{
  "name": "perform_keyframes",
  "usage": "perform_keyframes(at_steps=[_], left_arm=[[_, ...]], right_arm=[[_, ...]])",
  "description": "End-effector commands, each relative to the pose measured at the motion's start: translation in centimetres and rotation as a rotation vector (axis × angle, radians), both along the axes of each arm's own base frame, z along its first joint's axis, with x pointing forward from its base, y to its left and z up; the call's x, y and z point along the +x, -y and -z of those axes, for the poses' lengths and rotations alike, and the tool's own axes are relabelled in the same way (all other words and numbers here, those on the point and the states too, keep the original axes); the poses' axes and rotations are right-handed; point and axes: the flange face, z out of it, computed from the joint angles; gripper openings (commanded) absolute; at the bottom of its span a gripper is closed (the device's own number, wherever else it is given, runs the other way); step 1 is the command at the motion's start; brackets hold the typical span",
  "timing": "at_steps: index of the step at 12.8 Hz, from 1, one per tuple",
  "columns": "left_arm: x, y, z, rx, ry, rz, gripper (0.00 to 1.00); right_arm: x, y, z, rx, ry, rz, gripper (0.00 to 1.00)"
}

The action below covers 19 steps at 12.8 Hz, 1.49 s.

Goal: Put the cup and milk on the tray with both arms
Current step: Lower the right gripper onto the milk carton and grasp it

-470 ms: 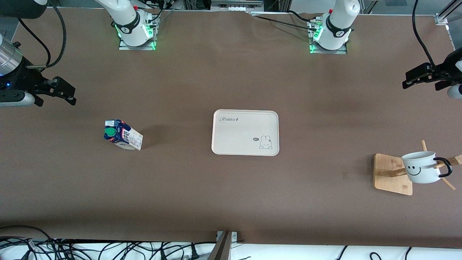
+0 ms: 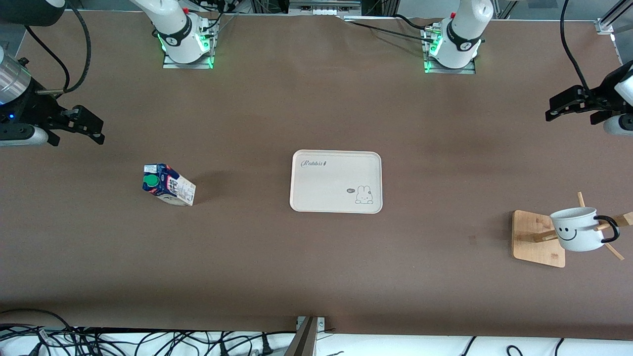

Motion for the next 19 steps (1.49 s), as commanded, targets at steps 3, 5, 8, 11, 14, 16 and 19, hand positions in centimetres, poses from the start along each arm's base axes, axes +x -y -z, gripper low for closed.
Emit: perform_keyframes(at_steps=[3, 5, 8, 11, 14, 16, 19], left_arm=[[-0.3, 0.3, -0.7, 0.018, 0.014, 0.025, 1.00], [-0.3, 0.3, -0.6, 0.018, 0.008, 0.024, 1.00], [0.3, 0.3, 0.1, 0.023, 0.011, 0.010, 1.00], [1.9, 0.1, 2.2, 0.019, 0.006, 0.002, 1.00], [0.9, 0.5, 2.9, 0.027, -0.072, 0.012, 1.00], [1.2, 0.7, 3.3, 0.023, -0.066, 0.013, 1.00], [2.0, 1.7, 5.7, 0.015, 0.008, 0.031, 1.00]], right_arm=[[2.0, -0.4, 1.5, 0.012, 0.052, -0.014, 1.00], [2.9, -1.8, 3.9, -0.006, 0.014, -0.037, 1.00], [4.1, -2.2, 10.3, -0.035, -0.127, -0.043, 1.00], [3.8, -2.5, 11.7, -0.038, -0.161, -0.032, 1.00], [3.2, -2.6, 16.4, -0.039, -0.189, -0.035, 1.00], [2.9, -2.5, 19.3, -0.033, -0.162, -0.035, 1.00], [2.4, -2.5, 22.9, -0.026, -0.144, -0.032, 1.00]])
